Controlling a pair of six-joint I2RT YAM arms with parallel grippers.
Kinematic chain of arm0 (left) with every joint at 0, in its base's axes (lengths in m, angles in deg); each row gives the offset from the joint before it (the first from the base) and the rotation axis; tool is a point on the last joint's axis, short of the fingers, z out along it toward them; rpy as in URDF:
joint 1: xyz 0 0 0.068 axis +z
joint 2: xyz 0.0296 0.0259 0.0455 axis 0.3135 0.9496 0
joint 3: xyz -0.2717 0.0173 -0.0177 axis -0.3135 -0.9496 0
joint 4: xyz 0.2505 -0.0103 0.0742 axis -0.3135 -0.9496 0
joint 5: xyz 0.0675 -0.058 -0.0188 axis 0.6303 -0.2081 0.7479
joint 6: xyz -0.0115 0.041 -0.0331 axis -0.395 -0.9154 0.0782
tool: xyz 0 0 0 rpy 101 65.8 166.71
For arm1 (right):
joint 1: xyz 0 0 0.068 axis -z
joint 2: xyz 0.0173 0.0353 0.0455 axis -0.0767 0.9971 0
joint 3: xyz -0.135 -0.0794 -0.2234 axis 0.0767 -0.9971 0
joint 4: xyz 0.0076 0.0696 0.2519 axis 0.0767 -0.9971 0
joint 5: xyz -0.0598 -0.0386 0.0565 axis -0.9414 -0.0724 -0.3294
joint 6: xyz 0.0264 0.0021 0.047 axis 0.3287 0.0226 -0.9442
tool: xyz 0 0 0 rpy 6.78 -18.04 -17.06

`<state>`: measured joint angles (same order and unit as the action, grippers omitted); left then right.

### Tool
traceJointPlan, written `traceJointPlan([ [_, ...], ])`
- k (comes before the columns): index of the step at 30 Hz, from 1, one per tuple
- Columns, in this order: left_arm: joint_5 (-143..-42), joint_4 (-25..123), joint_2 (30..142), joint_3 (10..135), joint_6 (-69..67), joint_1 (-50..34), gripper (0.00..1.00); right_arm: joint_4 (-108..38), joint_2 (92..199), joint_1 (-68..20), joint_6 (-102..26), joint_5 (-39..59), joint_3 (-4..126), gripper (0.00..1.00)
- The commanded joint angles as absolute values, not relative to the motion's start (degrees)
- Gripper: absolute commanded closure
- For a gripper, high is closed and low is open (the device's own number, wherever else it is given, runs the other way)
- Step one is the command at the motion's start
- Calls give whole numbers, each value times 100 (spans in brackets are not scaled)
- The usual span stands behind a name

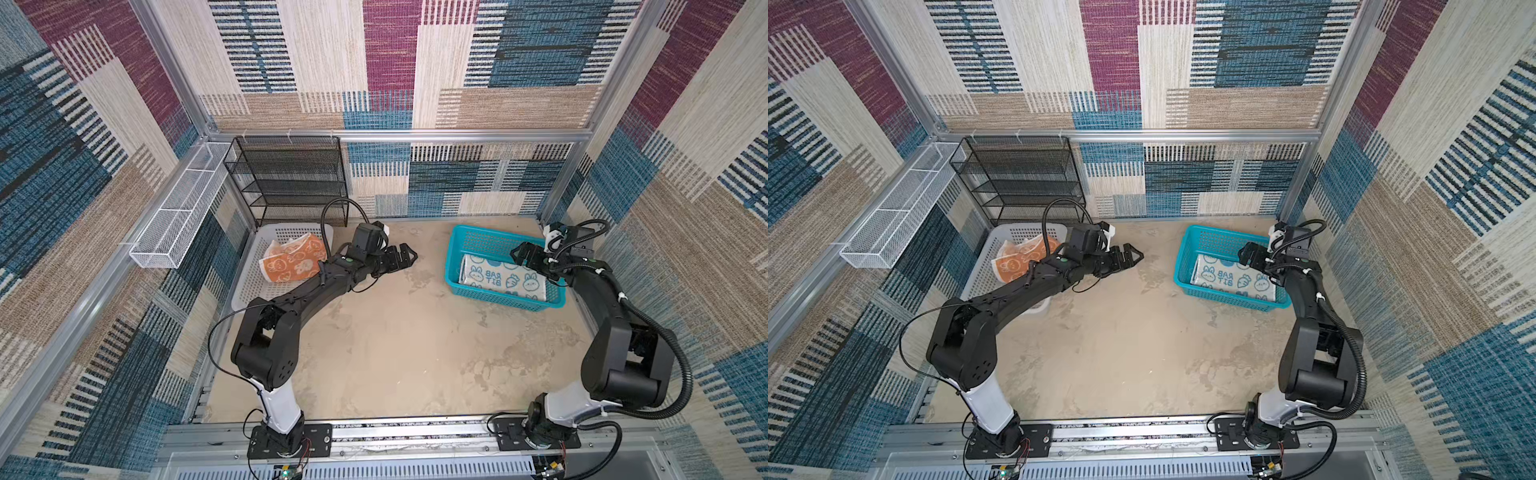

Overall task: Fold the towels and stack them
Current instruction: 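Open the right gripper and press the rabbit towel flat in the basket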

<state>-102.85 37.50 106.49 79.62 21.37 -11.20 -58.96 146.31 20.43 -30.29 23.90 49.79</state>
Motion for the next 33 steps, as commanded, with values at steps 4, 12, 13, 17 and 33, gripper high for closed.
traceJointPlan([
  [4, -10102, 3628, 10666, 8028, 2024, -1264, 0, -5334, 15285, 2033, -3254, 2720, 4786, 1],
  [12, -9854, 3456, 10387, 7786, 1847, -1319, 0, -4921, 16443, 2023, -3520, 2777, 4955, 1],
  [13, -9828, 3440, 10374, 7767, 1823, -1319, 0, -4898, 16555, 2023, -3521, 2745, 4993, 1],
  [17, -9792, 3417, 10354, 7696, 1816, -1311, 0, -4967, 17083, 2029, -3486, 2653, 5398, 1],
  [33, -9139, 2757, 10087, 7777, 1438, -1301, 0, -5448, 17808, 2031, -3434, 2488, 6693, 1],
])
